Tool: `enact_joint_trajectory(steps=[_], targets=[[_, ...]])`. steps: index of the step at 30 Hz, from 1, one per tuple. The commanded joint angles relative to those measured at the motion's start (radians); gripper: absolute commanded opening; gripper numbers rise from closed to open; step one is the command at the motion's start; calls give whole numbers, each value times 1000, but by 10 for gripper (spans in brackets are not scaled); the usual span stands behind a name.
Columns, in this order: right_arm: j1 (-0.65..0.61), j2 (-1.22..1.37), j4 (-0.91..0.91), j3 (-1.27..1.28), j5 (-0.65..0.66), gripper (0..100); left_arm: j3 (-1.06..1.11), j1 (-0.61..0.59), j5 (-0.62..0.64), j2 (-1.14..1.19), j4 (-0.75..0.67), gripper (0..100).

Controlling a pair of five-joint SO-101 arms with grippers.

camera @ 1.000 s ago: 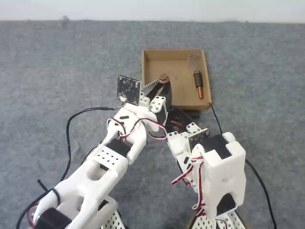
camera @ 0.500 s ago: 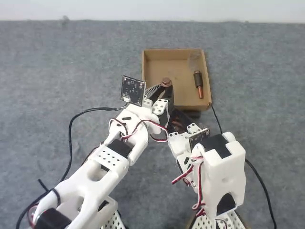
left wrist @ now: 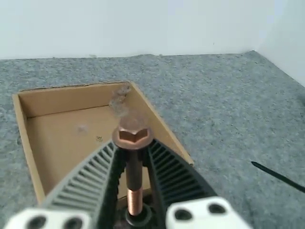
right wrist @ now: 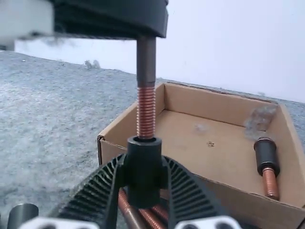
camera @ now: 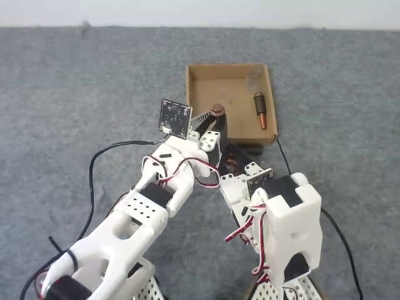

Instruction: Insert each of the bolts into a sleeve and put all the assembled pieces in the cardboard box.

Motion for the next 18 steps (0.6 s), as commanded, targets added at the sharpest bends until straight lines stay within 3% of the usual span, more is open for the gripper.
enact_joint_trajectory(steps=[1, 7, 18], targets=[[10, -77, -24, -5, 0, 6, -18, 11, 3, -31, 14, 10], [33, -77, -24, -14, -3, 6, -48, 55, 2, -31, 129, 10], [33, -77, -25, -14, -5, 6, -38, 60, -2, -29, 135, 10]])
